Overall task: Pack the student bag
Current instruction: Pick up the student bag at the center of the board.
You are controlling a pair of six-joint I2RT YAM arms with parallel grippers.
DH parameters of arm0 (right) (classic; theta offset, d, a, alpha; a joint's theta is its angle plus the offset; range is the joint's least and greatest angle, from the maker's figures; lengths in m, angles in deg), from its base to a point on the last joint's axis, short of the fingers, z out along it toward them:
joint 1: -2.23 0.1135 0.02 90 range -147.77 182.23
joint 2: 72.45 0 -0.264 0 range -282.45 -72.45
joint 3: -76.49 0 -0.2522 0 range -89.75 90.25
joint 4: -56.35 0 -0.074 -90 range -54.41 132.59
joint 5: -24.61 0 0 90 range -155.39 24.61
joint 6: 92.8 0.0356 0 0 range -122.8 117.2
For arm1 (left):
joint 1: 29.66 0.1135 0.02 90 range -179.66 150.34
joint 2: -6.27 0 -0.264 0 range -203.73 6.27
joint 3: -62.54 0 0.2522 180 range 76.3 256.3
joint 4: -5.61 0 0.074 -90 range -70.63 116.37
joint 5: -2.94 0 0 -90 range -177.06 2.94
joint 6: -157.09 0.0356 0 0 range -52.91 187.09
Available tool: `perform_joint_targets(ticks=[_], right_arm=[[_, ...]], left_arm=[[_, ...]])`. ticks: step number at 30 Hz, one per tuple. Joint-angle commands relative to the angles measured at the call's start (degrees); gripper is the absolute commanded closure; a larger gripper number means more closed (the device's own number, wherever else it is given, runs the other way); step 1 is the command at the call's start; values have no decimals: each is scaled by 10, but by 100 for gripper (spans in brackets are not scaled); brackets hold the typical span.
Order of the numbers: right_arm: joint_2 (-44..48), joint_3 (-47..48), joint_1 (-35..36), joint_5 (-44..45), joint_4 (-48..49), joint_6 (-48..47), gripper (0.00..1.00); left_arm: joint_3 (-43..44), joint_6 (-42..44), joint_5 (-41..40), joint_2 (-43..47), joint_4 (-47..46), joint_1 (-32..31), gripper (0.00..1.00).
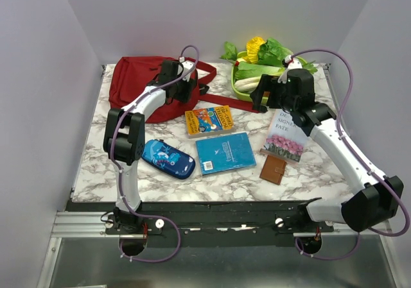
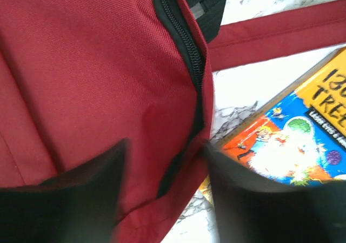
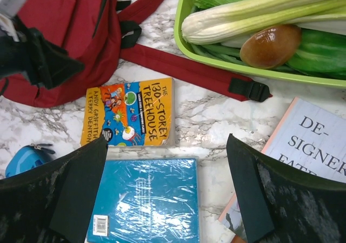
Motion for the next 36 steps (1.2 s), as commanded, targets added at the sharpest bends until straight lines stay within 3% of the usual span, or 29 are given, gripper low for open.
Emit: perform_joint_targets(ticks=[1, 3, 9, 11, 12, 14, 15, 16, 22, 26, 29, 30, 33, 36], right_arm=[[26, -16, 4, -9, 18, -1, 0], [33, -20, 4, -8, 18, 1, 0], [47, -37, 3, -9, 24, 8, 0], [49, -40, 4, -9, 25, 9, 0], [50, -41, 4, -9, 26, 10, 0], [51, -43, 3, -9, 26, 10, 0], [51, -45, 4, -9, 26, 11, 0], [51, -47, 4, -9, 26, 11, 0], [56, -53, 4, -9, 28, 14, 1], [59, -54, 3, -9, 31, 14, 1], [59, -53, 4, -29, 34, 18, 1], [59, -52, 4, -30, 34, 18, 1], [61, -50, 4, -34, 35, 17, 2], [65, -52, 4, -36, 35, 15, 3]], left_arm=[[15, 22, -43, -29, 11, -8, 57], [9, 22, -45, -26, 5, -8, 70], [6, 25, -38, -21, 24, -8, 69], [2, 23, -37, -18, 25, -8, 65], [2, 22, -36, -18, 27, -8, 52], [0, 22, -37, -19, 30, -11, 41], [-1, 22, -39, -19, 29, -11, 28], [-5, 22, -44, -18, 28, -11, 24], [-7, 24, -66, -26, 17, -14, 21], [-7, 28, -73, -36, 13, -16, 32], [-9, 30, -83, -37, 10, -16, 47], [-7, 32, -87, -36, 10, -16, 61], [0, 33, -103, -11, 15, -14, 87], [9, 27, -110, 36, 20, -6, 100]])
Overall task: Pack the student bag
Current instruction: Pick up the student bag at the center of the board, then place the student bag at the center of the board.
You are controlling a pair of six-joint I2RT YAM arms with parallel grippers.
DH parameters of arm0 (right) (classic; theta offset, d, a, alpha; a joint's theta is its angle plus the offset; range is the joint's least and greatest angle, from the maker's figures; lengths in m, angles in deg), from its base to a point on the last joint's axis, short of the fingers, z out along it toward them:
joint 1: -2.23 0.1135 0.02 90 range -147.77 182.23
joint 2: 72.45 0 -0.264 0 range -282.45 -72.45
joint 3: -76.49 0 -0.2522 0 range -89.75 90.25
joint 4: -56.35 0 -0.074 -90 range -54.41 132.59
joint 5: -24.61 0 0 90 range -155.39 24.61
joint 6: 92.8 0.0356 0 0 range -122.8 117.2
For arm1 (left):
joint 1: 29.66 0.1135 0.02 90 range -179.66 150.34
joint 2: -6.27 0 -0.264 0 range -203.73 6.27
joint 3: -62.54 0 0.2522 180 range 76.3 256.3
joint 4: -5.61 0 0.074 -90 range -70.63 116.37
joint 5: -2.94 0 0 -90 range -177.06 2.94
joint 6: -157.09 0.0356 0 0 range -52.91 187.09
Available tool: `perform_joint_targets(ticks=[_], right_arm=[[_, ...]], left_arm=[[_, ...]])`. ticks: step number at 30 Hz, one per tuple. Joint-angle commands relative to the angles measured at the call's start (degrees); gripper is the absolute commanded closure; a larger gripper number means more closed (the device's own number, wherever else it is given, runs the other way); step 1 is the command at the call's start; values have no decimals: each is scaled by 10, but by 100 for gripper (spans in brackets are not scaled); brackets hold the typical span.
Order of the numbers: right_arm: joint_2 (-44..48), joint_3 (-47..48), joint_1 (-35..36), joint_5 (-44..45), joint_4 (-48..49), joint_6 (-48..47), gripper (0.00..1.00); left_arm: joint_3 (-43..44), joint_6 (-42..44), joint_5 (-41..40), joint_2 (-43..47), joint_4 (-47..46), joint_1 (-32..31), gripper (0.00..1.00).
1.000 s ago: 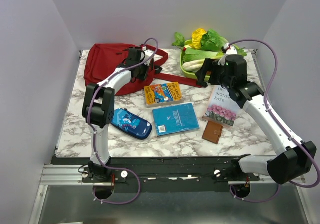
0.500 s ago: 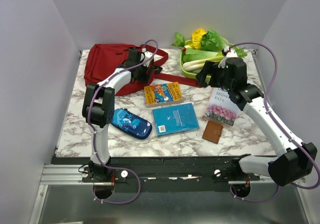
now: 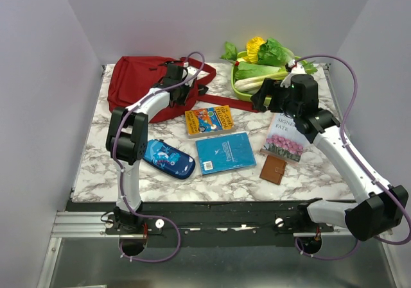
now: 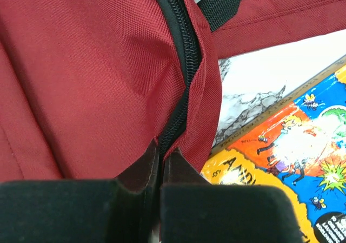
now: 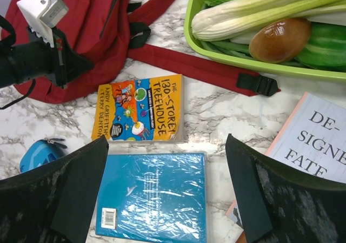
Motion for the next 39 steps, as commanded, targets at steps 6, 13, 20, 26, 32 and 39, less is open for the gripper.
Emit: perform_joint_targets(ticks=[6, 13, 20, 26, 32, 39], right_arm=[[19, -6, 5, -17, 13, -2, 3], [24, -12, 3, -20, 9, -7, 4], [24, -14, 4, -35, -12, -2, 5], [9, -30, 6, -72, -21, 12, 6], [-28, -39, 56, -53, -25, 25, 8], [-75, -24, 96, -50, -26, 45, 9]], left_arm=[[51, -31, -23, 160, 44, 42, 100], [33, -12, -21, 282, 96, 46, 100], [-82, 16, -19, 403, 143, 46, 100], [-174, 33, -9, 491, 167, 44, 100], [-220, 29, 26, 532, 219, -9, 100], [-250, -18, 94, 560, 237, -101, 95]])
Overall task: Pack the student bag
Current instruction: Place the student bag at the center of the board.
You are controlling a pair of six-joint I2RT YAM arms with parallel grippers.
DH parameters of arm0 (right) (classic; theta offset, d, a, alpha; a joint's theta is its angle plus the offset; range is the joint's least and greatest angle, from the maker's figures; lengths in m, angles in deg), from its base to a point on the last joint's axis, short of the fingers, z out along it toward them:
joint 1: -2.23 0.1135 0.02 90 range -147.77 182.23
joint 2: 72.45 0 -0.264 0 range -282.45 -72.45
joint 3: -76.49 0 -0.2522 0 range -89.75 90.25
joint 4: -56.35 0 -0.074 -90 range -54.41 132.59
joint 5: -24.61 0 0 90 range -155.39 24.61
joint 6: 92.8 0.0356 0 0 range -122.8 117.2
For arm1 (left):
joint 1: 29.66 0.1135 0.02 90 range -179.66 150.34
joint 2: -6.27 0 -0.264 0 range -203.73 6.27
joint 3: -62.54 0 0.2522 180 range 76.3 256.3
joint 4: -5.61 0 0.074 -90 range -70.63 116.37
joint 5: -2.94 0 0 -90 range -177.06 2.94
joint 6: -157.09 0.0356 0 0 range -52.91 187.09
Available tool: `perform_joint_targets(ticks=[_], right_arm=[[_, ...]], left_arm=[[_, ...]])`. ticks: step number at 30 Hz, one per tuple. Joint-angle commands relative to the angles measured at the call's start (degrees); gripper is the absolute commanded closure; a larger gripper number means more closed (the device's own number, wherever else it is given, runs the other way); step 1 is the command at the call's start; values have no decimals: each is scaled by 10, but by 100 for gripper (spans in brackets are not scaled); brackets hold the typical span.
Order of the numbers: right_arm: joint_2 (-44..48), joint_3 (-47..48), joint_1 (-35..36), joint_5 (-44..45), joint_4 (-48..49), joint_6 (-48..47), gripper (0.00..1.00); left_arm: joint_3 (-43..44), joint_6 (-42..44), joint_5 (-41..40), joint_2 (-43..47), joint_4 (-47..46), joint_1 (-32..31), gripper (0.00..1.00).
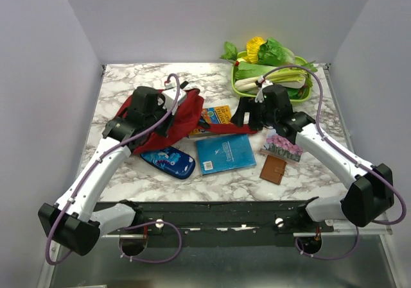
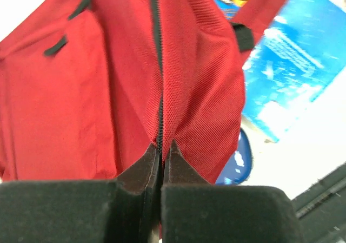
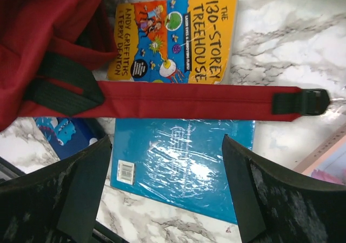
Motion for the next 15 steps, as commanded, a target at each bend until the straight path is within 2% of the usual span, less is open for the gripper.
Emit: perform_joint_targets(ticks=[1, 2, 5, 6, 9, 12, 15], right_arm=[[-19, 13, 16, -4, -15, 22, 9], [-21, 20, 18, -5, -14, 24, 8], [-26, 33, 22, -13, -12, 33, 7], [-27, 35, 27, -19, -11, 35, 7], [-33, 44, 37, -20, -11, 42, 7], [-36, 47, 50, -19, -12, 48, 7], [-42, 50, 65, -9, -16, 49, 7]], left_arm=[[-13, -38, 67, 20, 7, -61, 93], [-25, -40, 79, 20, 5, -72, 92], [-41, -42, 112, 7, -4, -100, 80], [-42, -40, 136, -1, -1, -111, 58], [-44, -33, 183, -20, -1, -129, 19], [-23, -30, 200, -45, 0, -135, 14], [21, -18, 165, -60, -2, -122, 9]])
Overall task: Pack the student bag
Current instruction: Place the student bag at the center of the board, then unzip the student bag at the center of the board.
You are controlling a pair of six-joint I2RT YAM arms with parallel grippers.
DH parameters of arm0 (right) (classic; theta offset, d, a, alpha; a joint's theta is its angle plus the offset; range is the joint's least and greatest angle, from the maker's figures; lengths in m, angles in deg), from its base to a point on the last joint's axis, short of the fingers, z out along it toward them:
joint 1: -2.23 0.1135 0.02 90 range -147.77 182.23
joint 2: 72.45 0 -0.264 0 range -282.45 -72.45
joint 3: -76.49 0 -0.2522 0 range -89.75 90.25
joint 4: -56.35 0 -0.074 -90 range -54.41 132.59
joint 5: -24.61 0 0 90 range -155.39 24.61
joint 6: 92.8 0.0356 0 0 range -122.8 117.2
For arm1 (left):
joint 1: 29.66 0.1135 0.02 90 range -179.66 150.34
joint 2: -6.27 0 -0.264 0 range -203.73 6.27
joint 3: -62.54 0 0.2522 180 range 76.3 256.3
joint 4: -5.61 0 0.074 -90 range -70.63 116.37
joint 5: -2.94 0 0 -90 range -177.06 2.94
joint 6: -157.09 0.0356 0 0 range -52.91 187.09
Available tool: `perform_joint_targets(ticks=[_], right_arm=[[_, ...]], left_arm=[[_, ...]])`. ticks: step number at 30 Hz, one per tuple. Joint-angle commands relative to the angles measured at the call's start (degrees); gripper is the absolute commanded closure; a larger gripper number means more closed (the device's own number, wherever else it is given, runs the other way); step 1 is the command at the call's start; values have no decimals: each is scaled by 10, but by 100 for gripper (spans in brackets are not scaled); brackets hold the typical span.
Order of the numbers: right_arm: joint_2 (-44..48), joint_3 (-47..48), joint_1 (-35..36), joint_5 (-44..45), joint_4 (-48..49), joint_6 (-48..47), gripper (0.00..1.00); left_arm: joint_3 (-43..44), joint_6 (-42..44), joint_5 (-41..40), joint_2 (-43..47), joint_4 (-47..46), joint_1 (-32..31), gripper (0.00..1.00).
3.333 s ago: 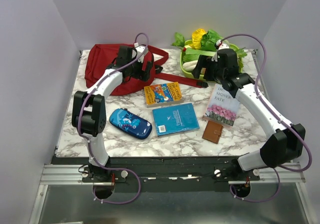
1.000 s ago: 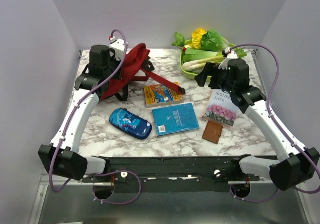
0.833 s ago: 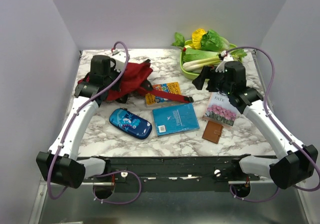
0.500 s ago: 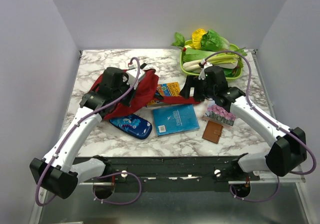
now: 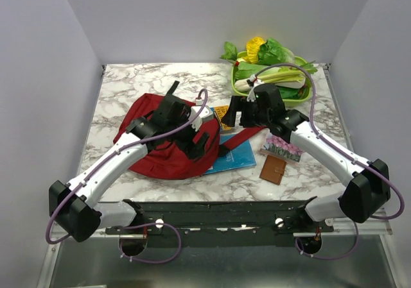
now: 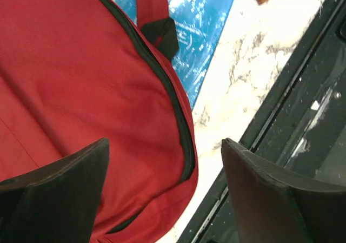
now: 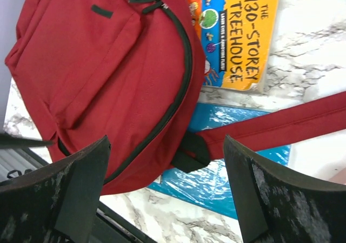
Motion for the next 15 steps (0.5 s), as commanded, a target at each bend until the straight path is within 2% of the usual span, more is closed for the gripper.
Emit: perform_joint_targets(ticks=[1, 3, 9, 15], right_arm=[[-18, 20, 23, -2, -11, 8, 7], [-28, 26, 31, 3, -15, 8, 7], [-98, 61, 58, 14, -19, 10, 10], [-159, 91, 88, 27, -23, 2, 20]], left_arm=[[68, 9, -14, -23, -15, 19, 6], [95, -5, -21, -37, -41, 80, 2], [104, 2, -69, -127, -98, 207, 2], [85, 19, -91, -218, -160, 226, 9]])
